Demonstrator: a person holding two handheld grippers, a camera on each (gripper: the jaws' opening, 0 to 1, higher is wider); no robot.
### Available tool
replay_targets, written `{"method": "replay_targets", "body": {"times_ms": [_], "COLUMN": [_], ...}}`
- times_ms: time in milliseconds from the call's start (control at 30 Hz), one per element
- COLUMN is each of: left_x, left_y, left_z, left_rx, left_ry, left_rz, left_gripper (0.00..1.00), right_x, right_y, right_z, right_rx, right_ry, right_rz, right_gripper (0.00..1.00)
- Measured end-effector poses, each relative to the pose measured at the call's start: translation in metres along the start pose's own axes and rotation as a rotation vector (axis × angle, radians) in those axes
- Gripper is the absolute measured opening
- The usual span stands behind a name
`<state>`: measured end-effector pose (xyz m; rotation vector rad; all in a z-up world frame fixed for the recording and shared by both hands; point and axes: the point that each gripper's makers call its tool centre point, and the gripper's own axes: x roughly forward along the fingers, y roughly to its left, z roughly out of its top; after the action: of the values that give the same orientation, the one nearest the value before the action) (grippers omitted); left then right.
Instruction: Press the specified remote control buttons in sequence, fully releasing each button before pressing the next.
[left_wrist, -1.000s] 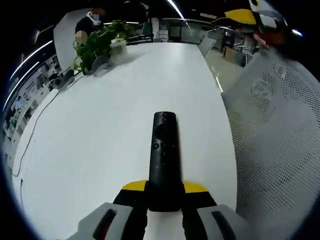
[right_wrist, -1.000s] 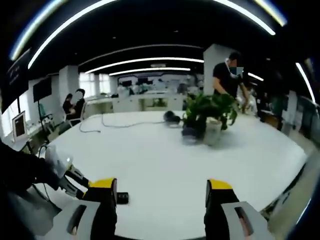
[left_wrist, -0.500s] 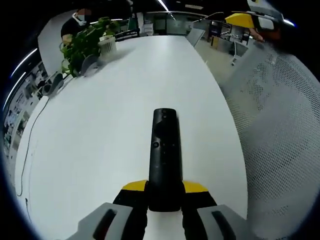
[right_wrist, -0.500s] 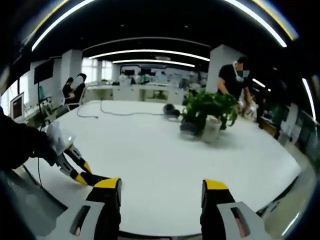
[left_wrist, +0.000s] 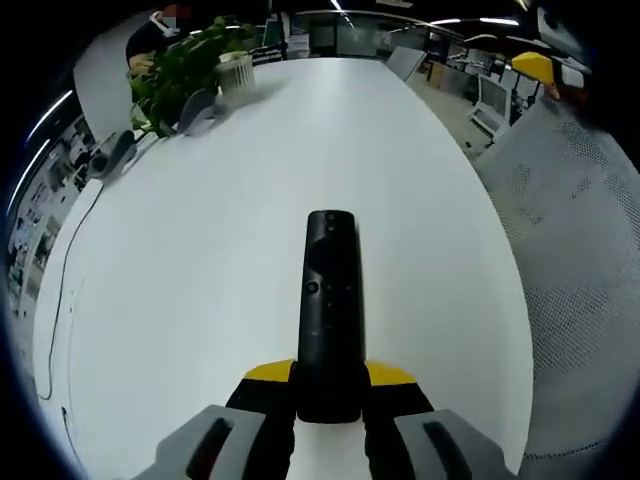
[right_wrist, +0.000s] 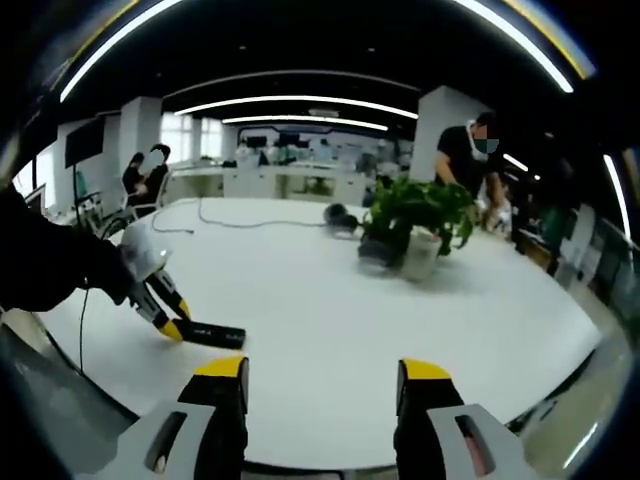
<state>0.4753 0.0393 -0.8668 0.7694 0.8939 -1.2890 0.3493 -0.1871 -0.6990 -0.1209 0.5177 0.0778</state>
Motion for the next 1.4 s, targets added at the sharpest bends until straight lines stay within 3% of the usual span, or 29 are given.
{"method": "replay_targets", "body": {"times_ms": [500,833,1400], "left_x": [0.000,0.000,0.002], "left_y": [0.034,0.054,0.094], "left_z": [0.000,0.001,0.005], "left_rx": [0.021,-0.003,-0.025], "left_ry": [0.041,0.039,0.085], "left_rz": [-0.019,-0.011,-0.004], "left_gripper": [0.24,0.24,0.24], "right_x": [0.002,0.003,0.004], "right_y": [0.001,0.000,0.000], "right_z": [-0.004,-0.005,-0.010], "right_rx": [-0.011,-0.014,-0.022], "right_ry": [0.029,0.033,0.059], "right_rz": [0.001,0.000,0.004], "right_gripper": [0.53,0.52,0.49]}}
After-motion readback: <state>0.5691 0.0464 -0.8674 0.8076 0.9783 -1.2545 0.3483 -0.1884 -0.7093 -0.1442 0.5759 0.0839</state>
